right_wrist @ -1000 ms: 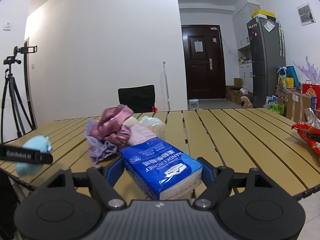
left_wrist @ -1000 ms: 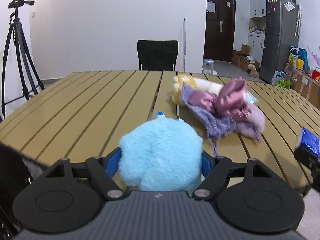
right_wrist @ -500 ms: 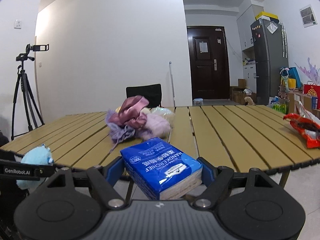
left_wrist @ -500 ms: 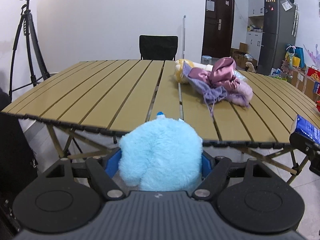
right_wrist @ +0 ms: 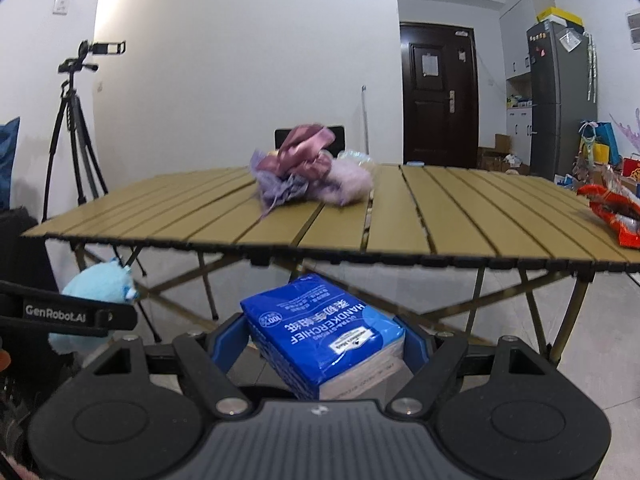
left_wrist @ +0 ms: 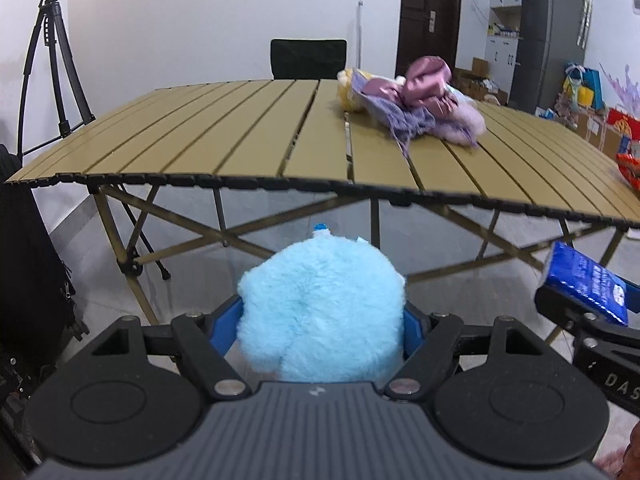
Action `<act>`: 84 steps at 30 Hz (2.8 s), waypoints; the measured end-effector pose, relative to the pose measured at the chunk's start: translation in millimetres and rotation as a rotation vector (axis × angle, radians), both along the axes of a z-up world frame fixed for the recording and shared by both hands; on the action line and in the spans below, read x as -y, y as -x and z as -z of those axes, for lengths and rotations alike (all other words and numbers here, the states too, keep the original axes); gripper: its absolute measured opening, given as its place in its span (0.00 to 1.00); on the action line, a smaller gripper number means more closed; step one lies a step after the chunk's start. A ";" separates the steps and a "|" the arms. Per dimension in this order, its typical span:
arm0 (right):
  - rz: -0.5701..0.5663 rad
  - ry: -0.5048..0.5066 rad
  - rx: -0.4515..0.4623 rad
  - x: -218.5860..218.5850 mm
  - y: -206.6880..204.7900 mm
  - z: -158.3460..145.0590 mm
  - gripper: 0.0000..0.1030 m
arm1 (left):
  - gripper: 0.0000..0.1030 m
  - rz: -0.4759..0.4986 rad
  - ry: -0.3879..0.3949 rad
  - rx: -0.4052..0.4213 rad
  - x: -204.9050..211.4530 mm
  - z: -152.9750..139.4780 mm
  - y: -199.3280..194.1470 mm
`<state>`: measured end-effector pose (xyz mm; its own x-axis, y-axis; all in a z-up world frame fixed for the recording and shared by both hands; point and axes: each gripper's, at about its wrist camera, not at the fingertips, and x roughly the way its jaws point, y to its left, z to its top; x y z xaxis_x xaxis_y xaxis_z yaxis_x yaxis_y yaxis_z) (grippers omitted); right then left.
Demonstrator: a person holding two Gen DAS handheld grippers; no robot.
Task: Collect trash
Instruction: 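Carry the plush and tissue pack down toward the black bin, then move the left tool holding the plush over the bin opening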
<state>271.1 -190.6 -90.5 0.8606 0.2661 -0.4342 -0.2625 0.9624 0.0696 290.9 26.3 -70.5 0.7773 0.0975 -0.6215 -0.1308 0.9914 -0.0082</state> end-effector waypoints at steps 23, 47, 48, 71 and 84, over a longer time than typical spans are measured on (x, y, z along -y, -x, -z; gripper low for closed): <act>-0.104 0.145 -0.242 -23.5 56.4 63.4 0.75 | 0.75 0.023 -0.094 -0.178 6.6 62.2 56.4; 0.004 0.208 -0.583 -17.9 39.3 125.3 0.75 | 0.75 -0.074 -0.074 -0.451 -23.3 112.2 36.3; 0.006 0.209 -0.588 -16.7 37.2 126.5 0.75 | 0.75 -0.079 -0.073 -0.456 -24.1 113.1 35.1; 0.083 0.186 -0.634 15.5 17.6 145.3 0.75 | 0.75 -0.044 -0.028 -0.471 13.5 107.0 -1.9; 0.165 0.159 -0.647 43.8 5.3 152.7 0.75 | 0.75 -0.014 -0.010 -0.471 41.2 105.9 -24.8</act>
